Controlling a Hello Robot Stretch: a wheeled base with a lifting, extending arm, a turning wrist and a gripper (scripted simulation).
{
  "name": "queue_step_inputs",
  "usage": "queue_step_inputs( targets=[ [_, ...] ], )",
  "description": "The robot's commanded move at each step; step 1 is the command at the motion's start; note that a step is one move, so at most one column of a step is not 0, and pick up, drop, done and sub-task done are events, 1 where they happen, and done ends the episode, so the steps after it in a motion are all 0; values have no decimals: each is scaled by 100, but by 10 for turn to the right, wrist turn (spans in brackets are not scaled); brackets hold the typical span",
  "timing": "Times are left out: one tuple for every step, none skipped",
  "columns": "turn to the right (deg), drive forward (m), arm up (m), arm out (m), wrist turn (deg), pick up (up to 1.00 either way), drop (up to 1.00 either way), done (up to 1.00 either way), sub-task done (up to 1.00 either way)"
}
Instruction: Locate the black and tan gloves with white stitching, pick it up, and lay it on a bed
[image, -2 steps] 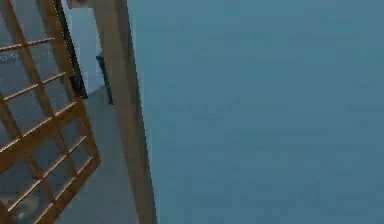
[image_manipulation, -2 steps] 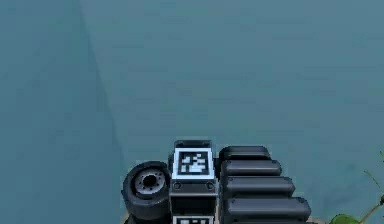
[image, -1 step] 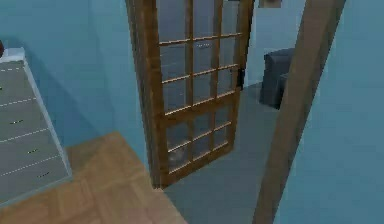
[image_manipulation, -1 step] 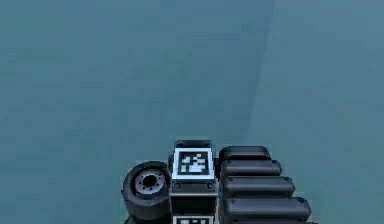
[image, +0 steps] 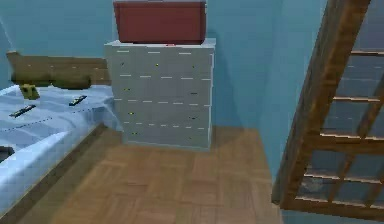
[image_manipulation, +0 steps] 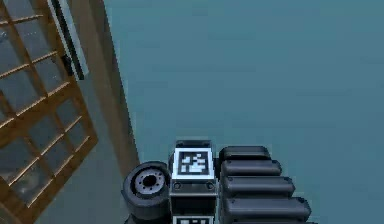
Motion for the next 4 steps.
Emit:
queue_step_inputs(
  targets=[
    [-270, 0, 0, 0, 0, 0, 0, 0, 0],
    [0, 100, 0, 0, 0, 0, 0, 0, 0],
    [-60, 0, 0, 0, 0, 0, 0, 0, 0],
    [0, 30, 0, 0, 0, 0, 0, 0, 0]
  ],
)
